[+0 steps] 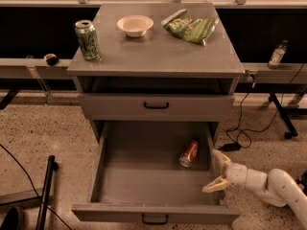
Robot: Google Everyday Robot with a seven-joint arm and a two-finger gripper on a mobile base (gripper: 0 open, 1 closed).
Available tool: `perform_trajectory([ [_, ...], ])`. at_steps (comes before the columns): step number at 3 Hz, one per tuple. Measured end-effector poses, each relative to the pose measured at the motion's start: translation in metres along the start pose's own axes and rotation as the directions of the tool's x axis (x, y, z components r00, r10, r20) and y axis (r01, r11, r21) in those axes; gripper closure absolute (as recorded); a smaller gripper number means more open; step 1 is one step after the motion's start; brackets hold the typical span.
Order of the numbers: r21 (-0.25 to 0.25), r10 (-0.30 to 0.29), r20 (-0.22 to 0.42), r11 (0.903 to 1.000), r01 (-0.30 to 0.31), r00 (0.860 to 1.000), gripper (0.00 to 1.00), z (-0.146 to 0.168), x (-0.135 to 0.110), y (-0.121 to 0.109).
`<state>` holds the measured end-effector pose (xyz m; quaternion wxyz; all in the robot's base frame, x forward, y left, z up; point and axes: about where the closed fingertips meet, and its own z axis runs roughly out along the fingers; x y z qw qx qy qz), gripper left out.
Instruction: Place coke can into middle drawer
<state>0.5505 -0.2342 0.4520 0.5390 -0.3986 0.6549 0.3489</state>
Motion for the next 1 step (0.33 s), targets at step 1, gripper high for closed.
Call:
perform_trajectory([
  [1,0.0,0.0,0.0,1.0,0.0,1.0,0.0,0.0,0.0,0.0],
])
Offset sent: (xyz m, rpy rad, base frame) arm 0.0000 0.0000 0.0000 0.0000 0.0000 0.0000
